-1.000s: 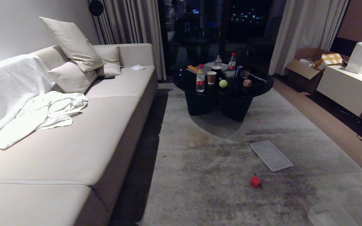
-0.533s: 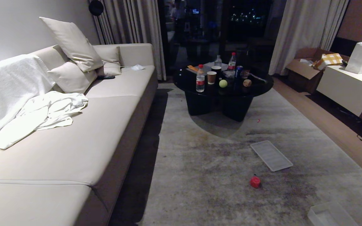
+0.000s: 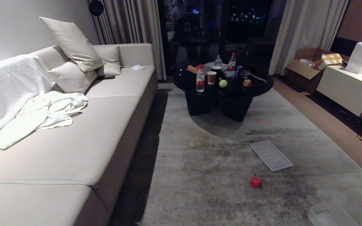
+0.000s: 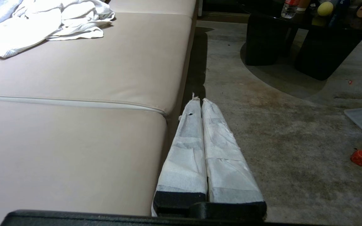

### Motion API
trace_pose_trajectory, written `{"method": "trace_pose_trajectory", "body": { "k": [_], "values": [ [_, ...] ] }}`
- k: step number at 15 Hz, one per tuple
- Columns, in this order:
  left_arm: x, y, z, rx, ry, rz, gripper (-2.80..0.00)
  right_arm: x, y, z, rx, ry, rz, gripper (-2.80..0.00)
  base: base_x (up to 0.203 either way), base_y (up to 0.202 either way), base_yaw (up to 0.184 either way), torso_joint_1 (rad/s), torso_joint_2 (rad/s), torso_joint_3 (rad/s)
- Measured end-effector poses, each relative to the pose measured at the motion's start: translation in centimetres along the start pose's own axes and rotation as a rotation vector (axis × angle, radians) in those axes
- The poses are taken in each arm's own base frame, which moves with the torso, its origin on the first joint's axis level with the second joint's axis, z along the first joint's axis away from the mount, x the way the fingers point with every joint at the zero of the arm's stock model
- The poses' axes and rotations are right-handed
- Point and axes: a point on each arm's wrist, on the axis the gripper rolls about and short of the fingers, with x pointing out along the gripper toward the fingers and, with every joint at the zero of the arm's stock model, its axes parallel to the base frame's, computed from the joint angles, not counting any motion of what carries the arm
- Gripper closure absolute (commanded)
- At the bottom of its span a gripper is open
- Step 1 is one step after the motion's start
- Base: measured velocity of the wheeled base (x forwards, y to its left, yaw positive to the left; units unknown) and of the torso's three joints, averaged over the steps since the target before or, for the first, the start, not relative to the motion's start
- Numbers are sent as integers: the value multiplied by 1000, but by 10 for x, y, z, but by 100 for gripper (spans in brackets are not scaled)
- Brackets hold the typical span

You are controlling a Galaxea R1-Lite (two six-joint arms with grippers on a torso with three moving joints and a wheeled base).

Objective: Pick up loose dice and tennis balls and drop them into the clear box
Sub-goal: Find toys out of the box

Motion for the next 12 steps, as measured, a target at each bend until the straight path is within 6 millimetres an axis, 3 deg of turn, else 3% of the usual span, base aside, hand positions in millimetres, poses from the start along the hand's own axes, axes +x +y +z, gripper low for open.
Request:
{"method": "trace_pose_trajectory", "body": {
  "k": [12],
  "values": [
    [0, 0, 0, -6, 0, 0, 0, 0, 0, 0, 0, 0, 0, 0, 0, 0, 0, 0, 0, 0]
  ]
}}
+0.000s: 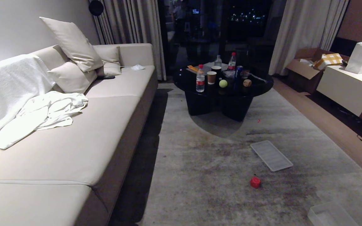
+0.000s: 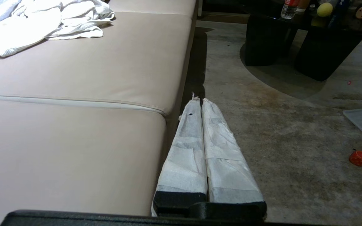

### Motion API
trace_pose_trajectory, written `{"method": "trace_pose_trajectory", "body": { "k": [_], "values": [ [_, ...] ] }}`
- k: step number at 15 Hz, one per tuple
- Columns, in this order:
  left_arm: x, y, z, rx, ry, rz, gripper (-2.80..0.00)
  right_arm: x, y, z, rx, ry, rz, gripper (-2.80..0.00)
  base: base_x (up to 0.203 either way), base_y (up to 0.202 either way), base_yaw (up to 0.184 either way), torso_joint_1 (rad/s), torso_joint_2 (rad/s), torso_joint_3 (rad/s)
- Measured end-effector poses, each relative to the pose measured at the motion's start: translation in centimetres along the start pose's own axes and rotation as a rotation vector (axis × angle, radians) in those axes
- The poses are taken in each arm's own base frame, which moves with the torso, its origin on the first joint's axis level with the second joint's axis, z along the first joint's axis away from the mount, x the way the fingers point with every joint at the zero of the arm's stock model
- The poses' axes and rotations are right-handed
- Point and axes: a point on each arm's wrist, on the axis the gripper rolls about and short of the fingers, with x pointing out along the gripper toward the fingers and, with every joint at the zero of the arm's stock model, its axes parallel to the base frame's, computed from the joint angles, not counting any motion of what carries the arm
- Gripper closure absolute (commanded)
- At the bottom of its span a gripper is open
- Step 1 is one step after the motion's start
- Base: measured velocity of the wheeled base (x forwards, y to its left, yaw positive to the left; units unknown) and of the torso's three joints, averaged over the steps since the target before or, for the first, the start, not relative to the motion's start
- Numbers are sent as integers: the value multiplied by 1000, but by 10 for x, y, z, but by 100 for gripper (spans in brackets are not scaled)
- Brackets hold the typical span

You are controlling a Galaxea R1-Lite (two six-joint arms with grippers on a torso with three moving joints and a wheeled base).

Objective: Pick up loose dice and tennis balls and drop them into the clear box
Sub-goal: Find toys out of the box

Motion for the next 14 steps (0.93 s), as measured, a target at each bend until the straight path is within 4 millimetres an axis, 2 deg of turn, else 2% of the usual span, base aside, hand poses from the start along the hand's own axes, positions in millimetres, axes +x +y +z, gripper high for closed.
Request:
{"method": "trace_pose_trajectory", "body": {
  "k": [14],
  "values": [
    [0, 0, 0, 9, -1, -1, 0, 0, 0, 0, -3, -1, 0, 0, 0, 0, 0, 0, 0, 0]
  ]
}}
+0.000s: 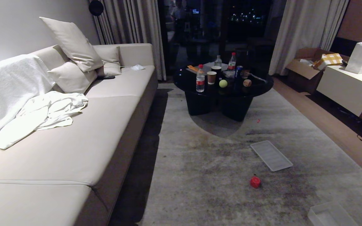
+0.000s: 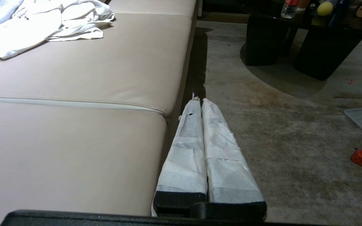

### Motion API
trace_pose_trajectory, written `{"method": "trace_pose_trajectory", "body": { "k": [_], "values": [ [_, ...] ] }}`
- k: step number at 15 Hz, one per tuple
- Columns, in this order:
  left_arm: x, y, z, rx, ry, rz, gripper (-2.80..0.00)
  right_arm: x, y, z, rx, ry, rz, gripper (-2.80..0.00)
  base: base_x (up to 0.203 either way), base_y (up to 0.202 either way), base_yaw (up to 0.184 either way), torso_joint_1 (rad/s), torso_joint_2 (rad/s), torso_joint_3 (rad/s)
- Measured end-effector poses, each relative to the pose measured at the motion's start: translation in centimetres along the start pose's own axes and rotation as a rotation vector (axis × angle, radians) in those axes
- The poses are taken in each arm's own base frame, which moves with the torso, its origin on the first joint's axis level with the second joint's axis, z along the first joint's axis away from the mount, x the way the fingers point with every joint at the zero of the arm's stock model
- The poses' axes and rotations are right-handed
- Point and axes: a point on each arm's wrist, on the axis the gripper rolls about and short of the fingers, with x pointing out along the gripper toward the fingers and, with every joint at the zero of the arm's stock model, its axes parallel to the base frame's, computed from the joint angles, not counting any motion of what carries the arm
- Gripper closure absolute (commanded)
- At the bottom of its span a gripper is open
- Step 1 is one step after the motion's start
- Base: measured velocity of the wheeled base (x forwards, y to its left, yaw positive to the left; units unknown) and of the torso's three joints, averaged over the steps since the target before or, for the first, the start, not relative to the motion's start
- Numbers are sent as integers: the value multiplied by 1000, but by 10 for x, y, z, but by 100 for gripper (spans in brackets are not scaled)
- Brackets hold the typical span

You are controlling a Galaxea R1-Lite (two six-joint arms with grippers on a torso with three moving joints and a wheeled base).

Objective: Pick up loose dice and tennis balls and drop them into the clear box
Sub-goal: Find toys out of the box

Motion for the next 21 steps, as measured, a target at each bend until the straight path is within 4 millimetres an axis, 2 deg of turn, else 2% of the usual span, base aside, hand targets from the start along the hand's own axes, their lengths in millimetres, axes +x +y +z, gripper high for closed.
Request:
{"method": "trace_pose_trajectory", "body": {
  "k": [10, 21],
  "values": [
    [0, 0, 0, 25, 0, -16, 0, 0, 0, 0, 0, 0, 0, 0, 9, 0, 0, 1, 0, 1],
    [0, 0, 0, 20, 0, -14, 0, 0, 0, 0, 0, 0, 0, 0, 182, 0, 0, 4, 3, 2]
  ]
}}
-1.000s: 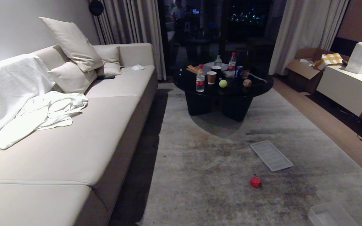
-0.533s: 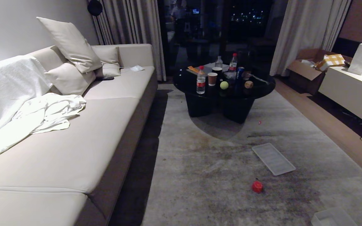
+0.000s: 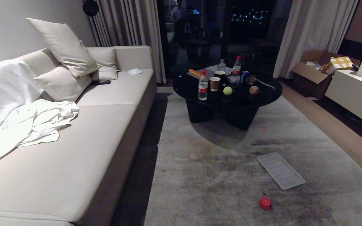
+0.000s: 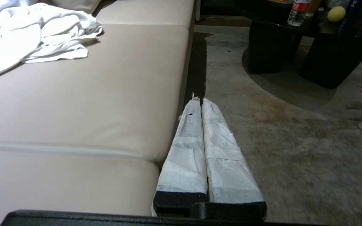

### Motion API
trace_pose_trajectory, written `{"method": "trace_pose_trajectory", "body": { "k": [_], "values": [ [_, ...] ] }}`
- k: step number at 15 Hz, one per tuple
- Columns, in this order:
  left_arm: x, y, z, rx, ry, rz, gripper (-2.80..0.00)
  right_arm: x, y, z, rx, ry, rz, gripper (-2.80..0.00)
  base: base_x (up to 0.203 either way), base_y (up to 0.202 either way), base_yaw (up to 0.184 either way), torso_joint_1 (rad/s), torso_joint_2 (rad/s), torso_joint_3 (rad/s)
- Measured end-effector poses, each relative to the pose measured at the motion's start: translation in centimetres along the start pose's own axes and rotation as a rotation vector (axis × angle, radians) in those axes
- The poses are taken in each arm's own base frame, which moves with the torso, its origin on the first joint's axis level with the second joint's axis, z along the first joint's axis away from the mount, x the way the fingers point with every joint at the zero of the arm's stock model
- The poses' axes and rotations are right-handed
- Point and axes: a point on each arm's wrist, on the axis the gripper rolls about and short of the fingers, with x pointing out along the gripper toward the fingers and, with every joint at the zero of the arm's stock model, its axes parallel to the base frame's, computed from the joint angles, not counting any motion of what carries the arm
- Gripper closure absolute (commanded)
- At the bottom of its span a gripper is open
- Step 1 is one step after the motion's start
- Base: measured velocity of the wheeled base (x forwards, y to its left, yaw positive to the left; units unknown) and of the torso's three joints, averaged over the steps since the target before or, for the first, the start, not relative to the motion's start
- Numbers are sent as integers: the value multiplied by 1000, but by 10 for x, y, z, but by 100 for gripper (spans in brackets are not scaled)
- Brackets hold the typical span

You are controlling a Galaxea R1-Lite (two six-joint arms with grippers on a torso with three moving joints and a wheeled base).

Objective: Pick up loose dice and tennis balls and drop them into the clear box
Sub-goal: Find toys out of the box

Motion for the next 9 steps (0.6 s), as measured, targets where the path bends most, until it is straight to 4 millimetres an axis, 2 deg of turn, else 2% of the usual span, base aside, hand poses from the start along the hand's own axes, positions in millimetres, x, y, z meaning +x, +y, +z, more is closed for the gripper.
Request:
{"method": "trace_pose_trajectory", "body": {
  "k": [9],
  "values": [
    [0, 0, 0, 5, 0, -3, 0, 0, 0, 0, 0, 0, 0, 0, 184, 0, 0, 2, 4, 1]
  ]
}}
